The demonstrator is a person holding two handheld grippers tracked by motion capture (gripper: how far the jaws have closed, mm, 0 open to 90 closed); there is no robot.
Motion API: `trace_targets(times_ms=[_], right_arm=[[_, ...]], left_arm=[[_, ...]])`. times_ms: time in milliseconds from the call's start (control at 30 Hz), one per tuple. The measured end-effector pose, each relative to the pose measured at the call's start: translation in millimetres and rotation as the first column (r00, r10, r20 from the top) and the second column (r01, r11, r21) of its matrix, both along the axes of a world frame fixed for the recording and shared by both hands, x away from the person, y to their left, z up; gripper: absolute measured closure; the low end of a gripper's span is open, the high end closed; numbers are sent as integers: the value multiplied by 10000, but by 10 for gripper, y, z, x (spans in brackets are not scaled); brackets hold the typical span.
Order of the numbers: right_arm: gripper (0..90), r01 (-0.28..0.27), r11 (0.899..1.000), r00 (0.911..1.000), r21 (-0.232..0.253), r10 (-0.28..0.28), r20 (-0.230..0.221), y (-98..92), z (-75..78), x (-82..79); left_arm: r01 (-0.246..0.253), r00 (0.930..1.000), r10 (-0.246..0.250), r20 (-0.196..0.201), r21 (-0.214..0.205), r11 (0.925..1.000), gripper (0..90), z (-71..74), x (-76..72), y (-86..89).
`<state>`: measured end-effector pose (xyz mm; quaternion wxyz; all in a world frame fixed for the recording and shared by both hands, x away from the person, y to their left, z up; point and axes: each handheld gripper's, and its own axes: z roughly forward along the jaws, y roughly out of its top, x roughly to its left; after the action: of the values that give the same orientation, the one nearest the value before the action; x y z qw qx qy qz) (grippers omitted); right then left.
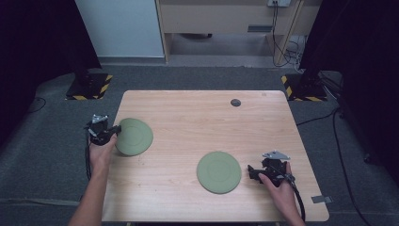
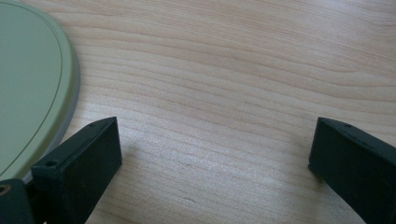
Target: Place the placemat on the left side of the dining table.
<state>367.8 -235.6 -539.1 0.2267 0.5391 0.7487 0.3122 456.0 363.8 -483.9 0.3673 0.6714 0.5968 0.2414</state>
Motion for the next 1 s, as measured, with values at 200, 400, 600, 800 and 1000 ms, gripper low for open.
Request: trace_targets(times_ms=[200,400,600,800,1000], right_arm=[[27,-10,10000,10000,6,10,-3,0,0,-2],[27,-9,10000,10000,4,9,-4,0,0,-2],[27,-8,10000,10000,6,8,-5,0,0,-2],[22,-34,10000,10000,5,34,-13,0,-1,0],[21,-45,10000,10000,15,45,-20,2,-1,0]], left_arm=[[-70,9996,67,-257,-79,9999,853,-99,42,57],[-126,9996,124,-261,-64,9999,853,-123,64,83],[-184,9987,182,-470,-56,9998,852,-154,81,101],[-193,9979,183,-617,-154,9997,835,-164,92,136],[-267,9976,261,-644,-86,9996,824,-160,102,120]])
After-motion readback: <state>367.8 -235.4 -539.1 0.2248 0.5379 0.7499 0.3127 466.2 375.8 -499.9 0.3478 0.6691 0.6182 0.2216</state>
